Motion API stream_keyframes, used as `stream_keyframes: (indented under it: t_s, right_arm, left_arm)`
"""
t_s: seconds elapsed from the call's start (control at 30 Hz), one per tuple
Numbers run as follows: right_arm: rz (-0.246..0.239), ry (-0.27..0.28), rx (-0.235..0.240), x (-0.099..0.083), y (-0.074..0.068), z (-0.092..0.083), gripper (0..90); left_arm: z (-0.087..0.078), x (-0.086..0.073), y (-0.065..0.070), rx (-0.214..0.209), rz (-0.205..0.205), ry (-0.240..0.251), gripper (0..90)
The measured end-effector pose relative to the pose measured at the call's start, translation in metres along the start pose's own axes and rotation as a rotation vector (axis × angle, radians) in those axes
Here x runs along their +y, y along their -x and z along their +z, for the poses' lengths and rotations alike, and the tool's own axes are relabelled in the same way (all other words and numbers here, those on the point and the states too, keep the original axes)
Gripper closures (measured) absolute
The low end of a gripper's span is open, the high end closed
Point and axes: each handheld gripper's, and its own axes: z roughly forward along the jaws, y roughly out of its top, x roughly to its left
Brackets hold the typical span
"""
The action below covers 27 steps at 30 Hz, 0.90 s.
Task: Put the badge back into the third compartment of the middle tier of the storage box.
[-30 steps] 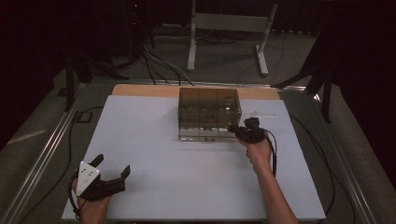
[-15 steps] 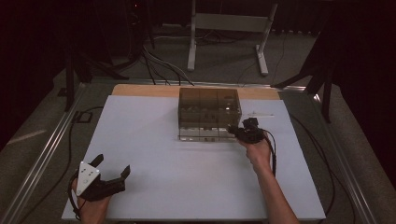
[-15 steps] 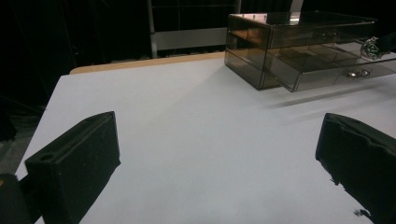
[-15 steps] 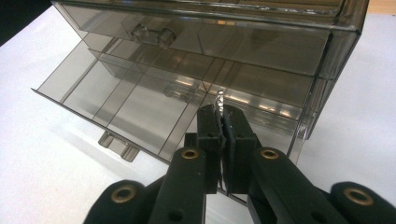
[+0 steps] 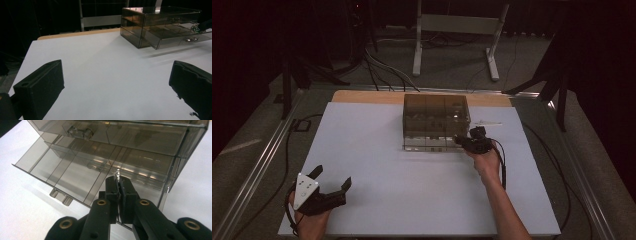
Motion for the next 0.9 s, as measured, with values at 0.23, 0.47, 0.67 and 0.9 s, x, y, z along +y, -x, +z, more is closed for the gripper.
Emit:
stream_keyframes:
  t_s: [0.23,0.47,0.67,0.9]
  right_arm:
    - [0.008,-0.016,0.006,-0.0004,0.0004,0.0033,87.1]
    - [0.018,-0.024,-0.001,-0.0012,0.0016,0.0062,86.7]
    - [0.026,-0.020,-0.005,-0.0009,0.0028,0.0062,85.1]
    - [0.007,-0.026,-0.024,0.0001,0.0015,0.0064,82.1]
  left_arm:
    - [0.0000,0.0000,0.0000,0.000,0.000,0.000,0.7]
    - [-0.0001,0.0001,0.0000,0.002,0.000,-0.001,0.7]
    - [-0.0002,0.0002,0.0003,0.001,0.000,0.001,0.7]
    - [-0.0003,0.0003,0.0003,0.002,-0.001,0.002,0.7]
